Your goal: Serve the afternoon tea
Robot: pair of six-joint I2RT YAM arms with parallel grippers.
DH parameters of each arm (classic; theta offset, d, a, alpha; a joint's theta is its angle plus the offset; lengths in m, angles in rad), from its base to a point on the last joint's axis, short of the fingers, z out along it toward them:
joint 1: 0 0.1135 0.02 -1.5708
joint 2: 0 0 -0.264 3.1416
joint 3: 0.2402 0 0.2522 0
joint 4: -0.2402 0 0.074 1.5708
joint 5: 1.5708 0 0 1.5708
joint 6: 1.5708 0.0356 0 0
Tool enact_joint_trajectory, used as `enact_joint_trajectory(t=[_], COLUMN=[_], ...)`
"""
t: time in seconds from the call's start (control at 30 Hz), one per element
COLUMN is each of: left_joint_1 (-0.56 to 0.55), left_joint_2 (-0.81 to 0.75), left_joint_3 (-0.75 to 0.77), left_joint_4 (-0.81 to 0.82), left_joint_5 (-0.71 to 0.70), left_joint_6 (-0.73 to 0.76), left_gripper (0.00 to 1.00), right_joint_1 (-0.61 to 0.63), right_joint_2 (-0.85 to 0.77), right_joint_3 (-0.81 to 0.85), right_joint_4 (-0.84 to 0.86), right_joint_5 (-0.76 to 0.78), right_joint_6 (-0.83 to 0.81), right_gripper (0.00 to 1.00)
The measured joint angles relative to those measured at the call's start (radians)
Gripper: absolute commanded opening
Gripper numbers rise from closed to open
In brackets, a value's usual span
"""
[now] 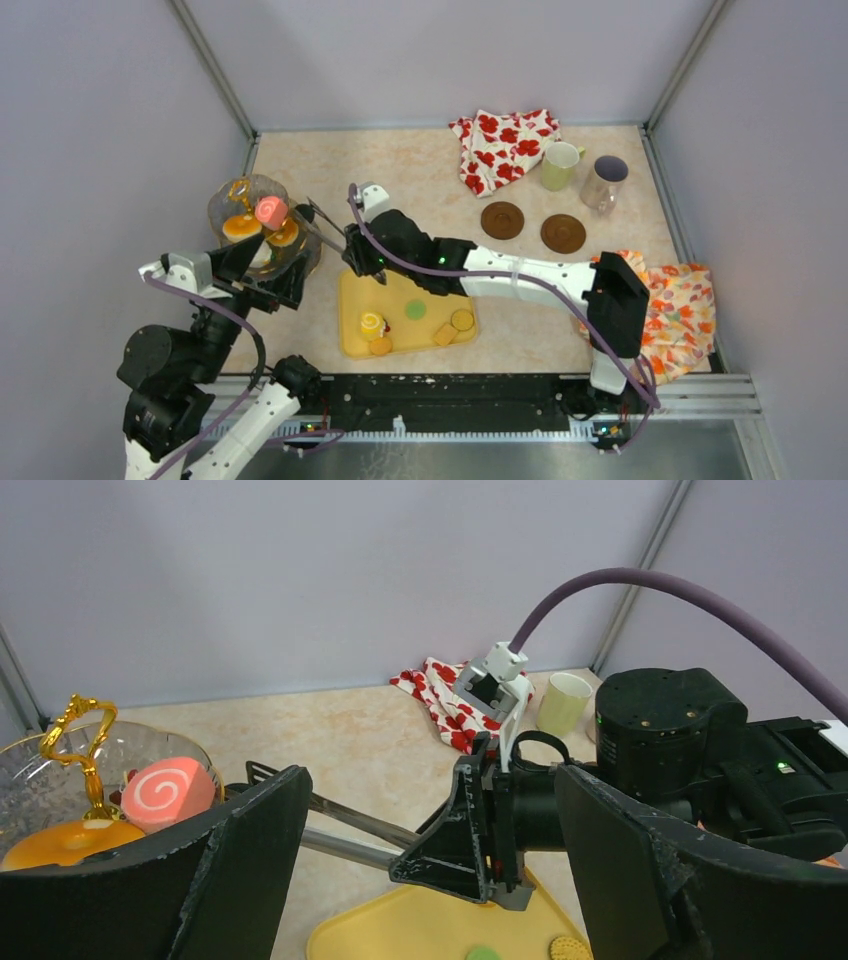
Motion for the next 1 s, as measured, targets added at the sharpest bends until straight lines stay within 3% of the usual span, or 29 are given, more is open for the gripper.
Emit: enact_joint_trajectory(t=[1.0], left_joint_1=[0.0], left_joint_2=[-0.001], left_joint_3=[0.008], left_joint_4=[-0.033], left_joint_5=[0.004], left_joint_6=[-0.001], left_gripper=[0.99], right_joint_1=[-0.033], right_joint_2=[0.183], right_joint_3=[0.157], right_joint_4=[0.068], right_joint_5=[-0.048], right_joint_6=[-0.089], right_gripper=[0.35])
